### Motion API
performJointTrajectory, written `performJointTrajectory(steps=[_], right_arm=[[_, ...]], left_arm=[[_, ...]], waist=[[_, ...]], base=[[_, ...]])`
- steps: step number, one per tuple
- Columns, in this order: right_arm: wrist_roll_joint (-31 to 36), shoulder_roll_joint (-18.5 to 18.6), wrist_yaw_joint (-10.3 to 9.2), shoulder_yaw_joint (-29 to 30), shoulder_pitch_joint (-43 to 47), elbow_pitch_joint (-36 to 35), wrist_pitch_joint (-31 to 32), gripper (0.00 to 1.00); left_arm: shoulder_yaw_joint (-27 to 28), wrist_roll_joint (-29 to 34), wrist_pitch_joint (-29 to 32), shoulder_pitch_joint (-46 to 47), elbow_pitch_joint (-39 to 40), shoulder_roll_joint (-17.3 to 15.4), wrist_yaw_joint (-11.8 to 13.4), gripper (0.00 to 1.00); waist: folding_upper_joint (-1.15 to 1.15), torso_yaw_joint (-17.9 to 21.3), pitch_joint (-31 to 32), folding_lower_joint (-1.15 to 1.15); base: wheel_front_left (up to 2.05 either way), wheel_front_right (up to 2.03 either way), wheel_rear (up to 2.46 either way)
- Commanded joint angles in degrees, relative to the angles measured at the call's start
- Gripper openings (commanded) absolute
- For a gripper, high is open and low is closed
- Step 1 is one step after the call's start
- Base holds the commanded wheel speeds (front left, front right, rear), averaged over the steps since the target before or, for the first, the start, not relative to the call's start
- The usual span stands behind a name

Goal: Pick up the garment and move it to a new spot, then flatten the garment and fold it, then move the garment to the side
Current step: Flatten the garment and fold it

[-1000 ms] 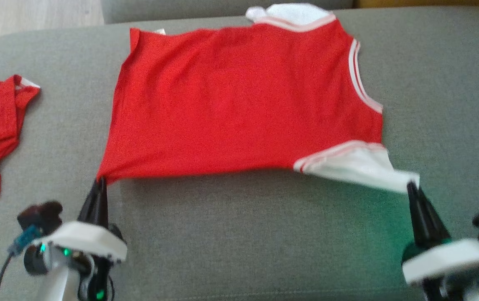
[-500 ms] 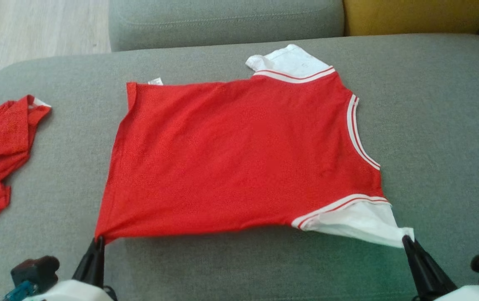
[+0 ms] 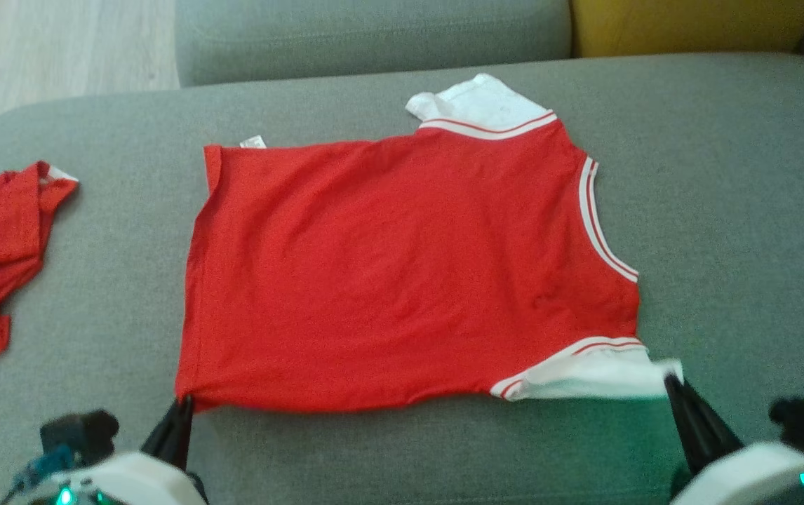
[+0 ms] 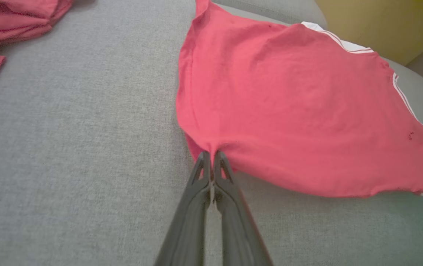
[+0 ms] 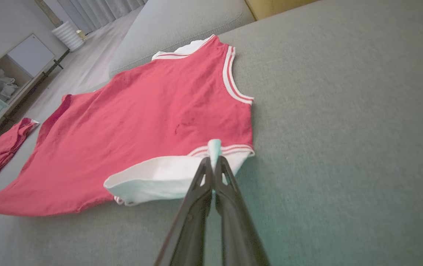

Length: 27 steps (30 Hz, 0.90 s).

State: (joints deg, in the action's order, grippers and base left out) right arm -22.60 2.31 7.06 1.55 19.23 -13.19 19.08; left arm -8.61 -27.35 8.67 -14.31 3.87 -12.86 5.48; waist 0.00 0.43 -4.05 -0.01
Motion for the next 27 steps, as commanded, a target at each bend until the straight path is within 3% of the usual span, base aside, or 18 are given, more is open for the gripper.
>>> performJointTrajectory(steps=[1,16,27], right_arm=[[0.75,1.2,0.43,-1.82,-5.27,-0.95,-1.06,0.0],[-0.69,10.4,0.43,-10.28,-29.93,15.47,-10.17,0.0],[-4.55,15.03,0.43,-16.11,-42.03,34.12,-23.72,0.0]], left_arm=[[1.96,0.08,0.55,4.79,1.49,-1.56,-0.23,0.0],[2.22,-4.19,5.22,19.27,-6.09,-3.37,-4.32,0.0],[1.54,-6.38,2.99,27.55,-15.75,-2.02,-7.63,0.0]], waist=[[0.0,0.13,-1.16,0.01],[0.0,-0.63,-7.92,0.01],[0.0,-2.39,-11.3,0.01]], base=[[0.0,0.0,0.0],[0.0,0.0,0.0],[0.0,0.0,0.0]])
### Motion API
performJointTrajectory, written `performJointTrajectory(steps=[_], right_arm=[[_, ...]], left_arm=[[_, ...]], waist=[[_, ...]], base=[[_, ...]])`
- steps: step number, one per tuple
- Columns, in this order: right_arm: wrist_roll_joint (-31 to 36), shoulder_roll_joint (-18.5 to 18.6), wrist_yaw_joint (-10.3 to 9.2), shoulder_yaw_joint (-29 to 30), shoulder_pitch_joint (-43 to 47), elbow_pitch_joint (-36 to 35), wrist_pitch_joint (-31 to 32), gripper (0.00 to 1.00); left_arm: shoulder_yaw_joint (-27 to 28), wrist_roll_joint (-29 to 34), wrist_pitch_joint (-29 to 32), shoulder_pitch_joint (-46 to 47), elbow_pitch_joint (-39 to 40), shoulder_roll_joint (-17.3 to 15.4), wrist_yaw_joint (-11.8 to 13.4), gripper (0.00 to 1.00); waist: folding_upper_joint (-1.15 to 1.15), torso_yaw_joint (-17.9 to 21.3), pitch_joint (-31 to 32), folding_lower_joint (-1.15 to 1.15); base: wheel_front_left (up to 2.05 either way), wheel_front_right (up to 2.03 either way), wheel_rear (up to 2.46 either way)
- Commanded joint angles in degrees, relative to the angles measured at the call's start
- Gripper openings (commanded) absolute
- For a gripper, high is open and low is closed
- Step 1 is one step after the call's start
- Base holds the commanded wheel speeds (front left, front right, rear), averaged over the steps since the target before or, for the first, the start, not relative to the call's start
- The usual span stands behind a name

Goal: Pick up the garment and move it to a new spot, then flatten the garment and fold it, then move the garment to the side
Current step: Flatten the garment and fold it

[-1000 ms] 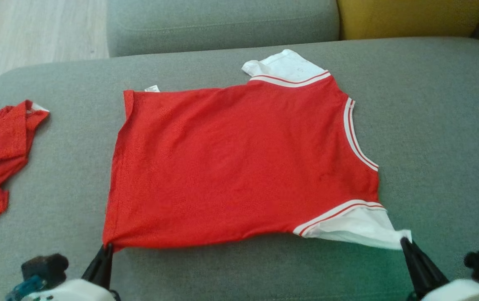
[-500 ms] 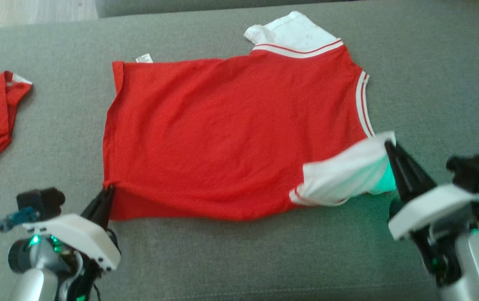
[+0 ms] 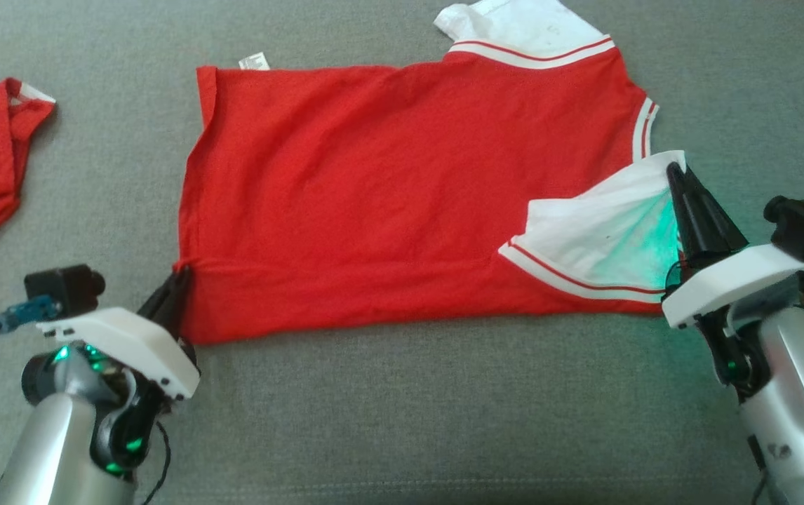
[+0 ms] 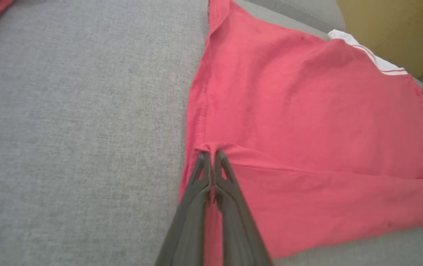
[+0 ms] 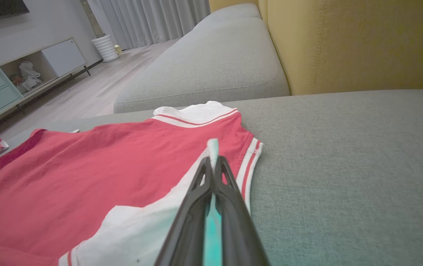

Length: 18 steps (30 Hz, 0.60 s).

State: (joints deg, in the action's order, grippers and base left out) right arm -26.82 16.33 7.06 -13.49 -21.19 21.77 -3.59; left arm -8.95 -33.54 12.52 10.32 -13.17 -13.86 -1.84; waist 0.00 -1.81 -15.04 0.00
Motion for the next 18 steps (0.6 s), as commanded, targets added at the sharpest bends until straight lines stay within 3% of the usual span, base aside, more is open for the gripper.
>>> performJointTrajectory(steps=[1,2,3,4,11,18], right_arm=[[-0.51,1.07,0.43,-1.5,-2.18,0.56,-2.06,0.0],[-0.81,0.95,0.43,-1.86,-2.64,1.96,-2.89,0.42],[-1.09,0.8,0.43,-2.4,-3.05,3.09,-3.7,0.77],[-1.34,0.67,0.43,-2.96,-3.41,4.03,-4.46,1.0],[-0.29,-0.1,0.43,-2.82,-3.97,5.62,-9.8,1.0],[8.98,-3.15,0.43,5.89,1.1,-2.63,-11.19,1.0]], left_arm=[[1.8,-0.16,-1.51,3.39,0.36,-0.83,-0.53,0.0],[1.76,-0.26,-2.26,3.76,-0.53,-0.56,-0.81,0.2],[1.8,-0.4,-3.13,4.07,-1.4,-0.26,-1.04,0.71],[1.75,-0.27,-3.92,4.23,-2.27,-0.14,-1.18,1.0],[2.54,0.64,-11.71,2.35,-4.4,1.33,-0.72,1.0],[2.78,6.24,-23.89,-1.06,0.44,2.63,3.09,1.0]], waist=[[0.0,-0.15,-0.52,0.0],[0.0,-0.13,-0.64,0.0],[0.0,-0.07,-0.73,0.0],[0.0,0.03,-0.81,0.0],[0.0,0.92,-0.21,0.0],[0.0,0.68,2.51,0.0]], base=[[0.0,0.0,0.0],[0.0,0.0,0.0],[0.0,0.0,0.0],[0.0,0.0,0.0],[0.0,0.0,0.0],[0.0,0.0,0.0]])
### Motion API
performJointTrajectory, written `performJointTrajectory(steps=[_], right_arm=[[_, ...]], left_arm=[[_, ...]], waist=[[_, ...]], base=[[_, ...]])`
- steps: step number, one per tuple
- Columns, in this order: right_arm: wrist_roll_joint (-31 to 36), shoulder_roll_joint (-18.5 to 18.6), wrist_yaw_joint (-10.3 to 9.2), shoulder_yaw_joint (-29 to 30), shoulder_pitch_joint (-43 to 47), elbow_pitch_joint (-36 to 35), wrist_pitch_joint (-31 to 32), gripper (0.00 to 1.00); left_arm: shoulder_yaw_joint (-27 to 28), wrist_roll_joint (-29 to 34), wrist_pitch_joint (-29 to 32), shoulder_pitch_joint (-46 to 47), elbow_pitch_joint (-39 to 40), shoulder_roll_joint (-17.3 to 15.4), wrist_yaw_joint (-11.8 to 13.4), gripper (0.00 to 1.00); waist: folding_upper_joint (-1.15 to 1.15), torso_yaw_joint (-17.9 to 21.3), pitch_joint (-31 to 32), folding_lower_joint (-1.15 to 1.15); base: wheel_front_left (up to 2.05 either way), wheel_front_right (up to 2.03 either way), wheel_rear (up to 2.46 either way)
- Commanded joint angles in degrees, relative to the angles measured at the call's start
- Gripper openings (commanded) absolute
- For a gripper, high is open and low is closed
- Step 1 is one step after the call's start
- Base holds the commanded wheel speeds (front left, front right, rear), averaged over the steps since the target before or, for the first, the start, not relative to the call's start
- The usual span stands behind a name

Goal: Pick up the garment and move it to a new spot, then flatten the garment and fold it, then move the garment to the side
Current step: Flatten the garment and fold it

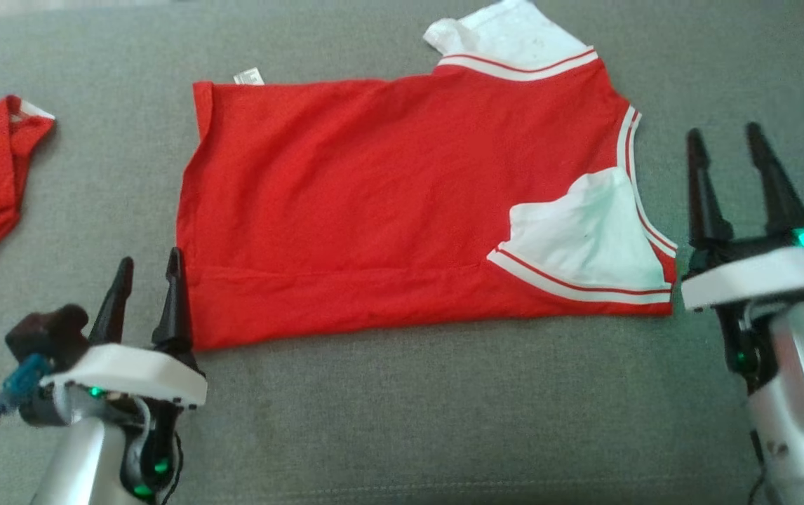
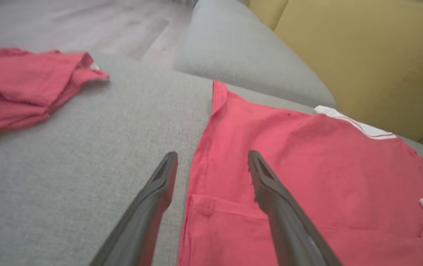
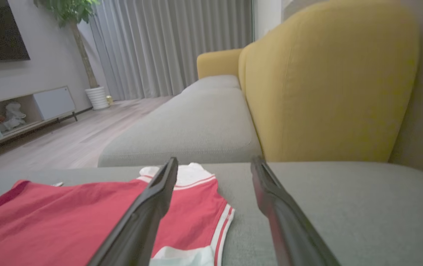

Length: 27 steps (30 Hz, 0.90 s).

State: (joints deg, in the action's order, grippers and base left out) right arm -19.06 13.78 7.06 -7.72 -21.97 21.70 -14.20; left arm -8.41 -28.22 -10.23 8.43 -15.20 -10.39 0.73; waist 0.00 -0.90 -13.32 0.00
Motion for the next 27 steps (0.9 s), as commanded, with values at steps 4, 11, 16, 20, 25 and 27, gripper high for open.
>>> performJointTrajectory(steps=[4,11,16,20,25,27], right_arm=[[7.15,-3.88,0.43,4.57,7.54,-9.88,0.73,1.0],[11.07,-8.36,0.43,7.49,19.71,-22.44,8.37,1.0],[11.43,-9.12,0.43,6.6,24.19,-25.48,11.06,1.0],[11.34,-9.43,0.43,5.75,26.61,-26.88,12.59,1.0],[11.3,-9.74,0.43,5.96,27.87,-27.81,13.56,1.0],[11.37,-9.83,0.43,6.07,28.01,-28.01,13.76,1.0]], left_arm=[[1.47,5.08,-3.74,-0.29,7.41,-0.61,2.32,1.0],[-0.36,10.83,-4.56,-5.03,11.78,-1.14,4.37,1.0],[-1.33,11.98,-4.61,-7.9,11.61,-1.15,4.93,1.0],[-1.86,12.43,-4.64,-9.92,11.03,-1.05,5.42,1.0],[-2.18,12.65,-4.66,-10.52,10.66,-1.15,5.68,1.0],[-2.33,12.77,-4.66,-10.52,10.63,-1.25,5.78,1.0]], waist=[[0.0,-0.63,2.64,0.0],[0.0,-0.21,5.86,0.0],[0.0,0.13,7.28,0.0],[0.0,0.4,8.47,0.0],[0.0,0.49,9.16,0.0],[0.0,0.53,9.23,0.0]], base=[[0.0,0.0,0.0],[0.0,0.0,0.0],[0.0,0.0,0.0],[0.0,0.0,0.0],[0.0,0.0,0.0],[0.0,0.0,0.0]])
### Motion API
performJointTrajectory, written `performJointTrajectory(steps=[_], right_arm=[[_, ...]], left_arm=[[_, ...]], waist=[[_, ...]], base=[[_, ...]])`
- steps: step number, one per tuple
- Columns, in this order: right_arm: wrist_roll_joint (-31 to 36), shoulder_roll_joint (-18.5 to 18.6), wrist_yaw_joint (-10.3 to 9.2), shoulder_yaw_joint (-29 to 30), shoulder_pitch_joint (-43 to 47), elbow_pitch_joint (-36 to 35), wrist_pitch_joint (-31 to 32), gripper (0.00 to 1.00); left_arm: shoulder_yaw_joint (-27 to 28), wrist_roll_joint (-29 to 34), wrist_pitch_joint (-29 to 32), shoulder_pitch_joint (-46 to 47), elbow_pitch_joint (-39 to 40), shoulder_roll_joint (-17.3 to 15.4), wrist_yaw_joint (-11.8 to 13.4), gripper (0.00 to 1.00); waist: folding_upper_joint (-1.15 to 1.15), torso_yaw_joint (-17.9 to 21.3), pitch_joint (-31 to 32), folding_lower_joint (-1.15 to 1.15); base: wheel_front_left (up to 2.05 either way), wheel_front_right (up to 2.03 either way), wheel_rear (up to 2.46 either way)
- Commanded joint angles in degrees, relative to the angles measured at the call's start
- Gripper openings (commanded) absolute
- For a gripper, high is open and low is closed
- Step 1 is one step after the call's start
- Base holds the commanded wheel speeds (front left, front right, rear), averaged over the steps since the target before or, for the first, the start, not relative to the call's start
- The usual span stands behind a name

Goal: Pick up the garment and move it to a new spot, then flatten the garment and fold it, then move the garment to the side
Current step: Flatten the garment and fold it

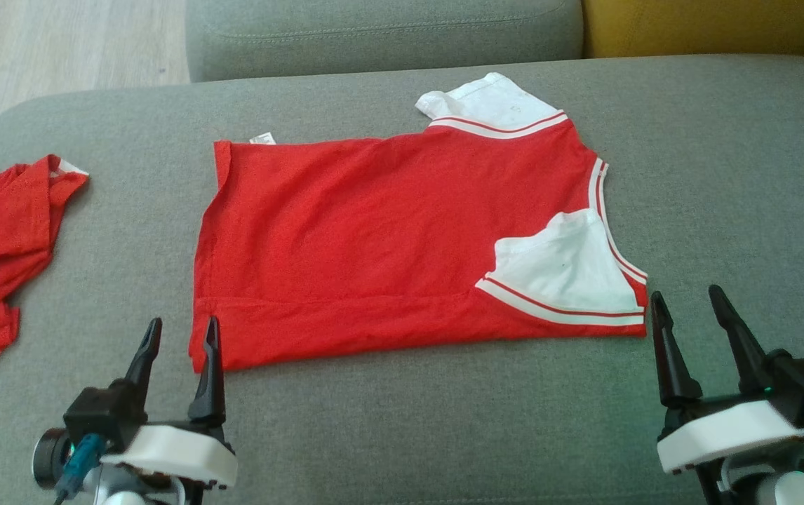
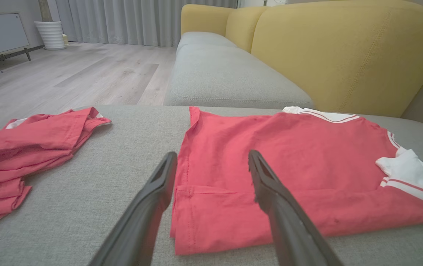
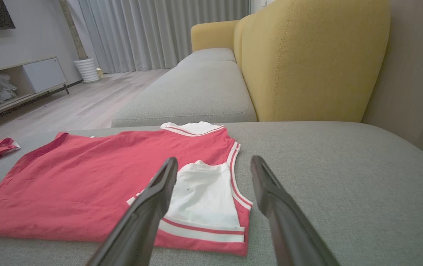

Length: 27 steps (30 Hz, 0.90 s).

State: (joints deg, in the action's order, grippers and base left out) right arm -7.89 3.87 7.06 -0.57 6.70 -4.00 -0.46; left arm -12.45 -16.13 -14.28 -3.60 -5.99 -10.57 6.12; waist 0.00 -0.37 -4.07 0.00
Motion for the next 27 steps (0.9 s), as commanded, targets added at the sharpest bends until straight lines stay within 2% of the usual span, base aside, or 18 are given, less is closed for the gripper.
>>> performJointTrajectory(steps=[1,9,13,21,27], right_arm=[[0.24,0.05,0.43,-1.03,-0.63,-2.37,0.09,1.0],[-0.15,-0.22,0.43,-0.65,-0.62,-2.09,0.18,1.0],[-0.8,-0.37,0.43,0.09,-1.5,0.32,0.44,1.0],[-0.23,-0.35,0.43,-0.76,-10.56,14.97,1.85,1.0],[-0.4,-0.49,0.43,-0.65,-16.04,24.85,3.41,1.0]], left_arm=[[1.7,0.62,-0.62,1.54,1.4,-1.05,0.42,1.0],[1.27,0.17,0.05,1.98,0.94,-0.93,0.64,1.0],[0.93,-1.03,1.98,3.14,-0.49,-0.7,-0.02,1.0],[0.74,-5.11,5.96,9.43,-11.78,0.1,-3.37,1.0],[1.82,-8.6,8.11,13.82,-20.45,1.32,-4.82,1.0]], waist=[[0.0,-0.02,0.0,0.0],[0.0,-0.3,-0.23,0.0],[0.0,-0.55,-1.17,0.0],[0.0,0.03,-4.99,0.0],[0.0,-0.08,-7.05,0.0]], base=[[0.0,0.0,0.0],[0.0,0.0,0.0],[0.0,0.0,0.0],[0.0,0.0,0.0],[0.0,0.0,0.0]])
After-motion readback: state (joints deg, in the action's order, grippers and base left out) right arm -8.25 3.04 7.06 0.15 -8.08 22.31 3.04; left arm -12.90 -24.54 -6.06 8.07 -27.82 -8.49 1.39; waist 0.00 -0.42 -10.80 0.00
